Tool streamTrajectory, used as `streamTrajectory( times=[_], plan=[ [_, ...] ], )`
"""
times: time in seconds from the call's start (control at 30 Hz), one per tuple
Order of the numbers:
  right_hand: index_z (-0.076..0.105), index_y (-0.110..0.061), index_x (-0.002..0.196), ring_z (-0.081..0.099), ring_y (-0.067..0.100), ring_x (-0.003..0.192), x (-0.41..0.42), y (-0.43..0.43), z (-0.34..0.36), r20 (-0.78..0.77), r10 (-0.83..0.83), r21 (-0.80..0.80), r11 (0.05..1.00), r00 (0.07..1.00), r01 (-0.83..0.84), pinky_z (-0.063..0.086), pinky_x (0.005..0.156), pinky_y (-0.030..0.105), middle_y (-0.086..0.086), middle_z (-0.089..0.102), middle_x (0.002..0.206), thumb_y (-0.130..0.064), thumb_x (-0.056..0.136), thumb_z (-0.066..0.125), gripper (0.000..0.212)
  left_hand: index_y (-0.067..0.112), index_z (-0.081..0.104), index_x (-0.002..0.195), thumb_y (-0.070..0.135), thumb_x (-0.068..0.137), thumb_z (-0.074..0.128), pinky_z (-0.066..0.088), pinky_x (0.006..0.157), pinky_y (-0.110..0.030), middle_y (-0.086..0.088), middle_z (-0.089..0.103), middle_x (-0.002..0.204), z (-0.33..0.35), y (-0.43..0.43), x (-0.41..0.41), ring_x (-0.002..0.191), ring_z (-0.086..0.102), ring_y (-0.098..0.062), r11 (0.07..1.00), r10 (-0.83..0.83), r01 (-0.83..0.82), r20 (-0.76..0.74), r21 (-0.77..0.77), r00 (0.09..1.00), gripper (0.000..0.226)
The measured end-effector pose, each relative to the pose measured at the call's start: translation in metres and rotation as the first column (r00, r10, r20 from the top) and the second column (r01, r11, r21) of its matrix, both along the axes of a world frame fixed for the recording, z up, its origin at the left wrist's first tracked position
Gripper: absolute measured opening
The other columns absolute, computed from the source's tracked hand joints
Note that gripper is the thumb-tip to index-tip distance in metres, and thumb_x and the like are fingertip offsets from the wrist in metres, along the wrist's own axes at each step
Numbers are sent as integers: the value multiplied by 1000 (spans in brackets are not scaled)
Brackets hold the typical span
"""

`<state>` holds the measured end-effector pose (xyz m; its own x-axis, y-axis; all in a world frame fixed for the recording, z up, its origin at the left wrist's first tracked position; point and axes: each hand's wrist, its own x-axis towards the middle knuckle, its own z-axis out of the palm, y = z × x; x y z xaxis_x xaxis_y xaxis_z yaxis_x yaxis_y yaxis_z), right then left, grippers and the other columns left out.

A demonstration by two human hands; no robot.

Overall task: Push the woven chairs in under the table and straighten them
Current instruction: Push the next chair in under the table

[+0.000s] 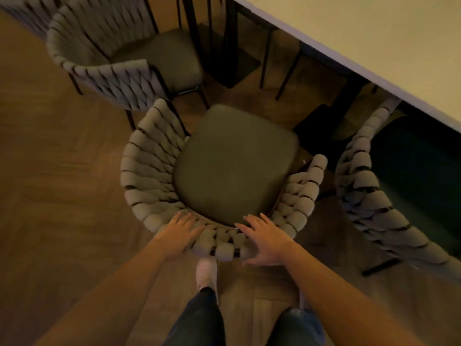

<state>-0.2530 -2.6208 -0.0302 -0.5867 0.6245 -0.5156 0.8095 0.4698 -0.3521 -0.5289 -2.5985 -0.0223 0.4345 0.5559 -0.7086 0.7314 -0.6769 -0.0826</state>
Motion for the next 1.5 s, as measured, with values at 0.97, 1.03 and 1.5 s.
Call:
streamTrajectory(
  times=[0.97, 1.03, 1.5],
  plan=[
    [51, -32, 123, 60, 18, 85, -36, 83, -22, 153, -354, 30, 935, 923, 354, 48, 72, 32, -3, 65, 99, -44, 86, 54, 38, 31, 40, 142, 17, 98, 48, 45, 96, -42, 0, 53, 138, 0, 182, -17, 123, 52, -25, 977, -199, 202, 46, -66, 979, 47],
    [50, -33, 123, 59, 17, 84, -29, 94, -22, 136, -347, 18, 937, 928, 348, 46, 73, 31, -4, 64, 100, -45, 87, 54, 38, 31, 41, 141, 18, 98, 48, 45, 96, -42, -1, 53, 137, 0, 190, -9, 122, 53, -25, 978, -189, 192, 47, -82, 981, 45],
    [51, -30, 122, 58, 19, 87, 7, 154, -19, 136, -279, -50, 956, 951, 288, 40, 71, 29, -1, 61, 105, -41, 84, 56, 40, 30, 44, 137, 23, 98, 48, 41, 96, -42, -2, 52, 131, -10, 244, 17, 118, 51, -25, 974, -203, 207, 56, -89, 978, 40]
  ],
)
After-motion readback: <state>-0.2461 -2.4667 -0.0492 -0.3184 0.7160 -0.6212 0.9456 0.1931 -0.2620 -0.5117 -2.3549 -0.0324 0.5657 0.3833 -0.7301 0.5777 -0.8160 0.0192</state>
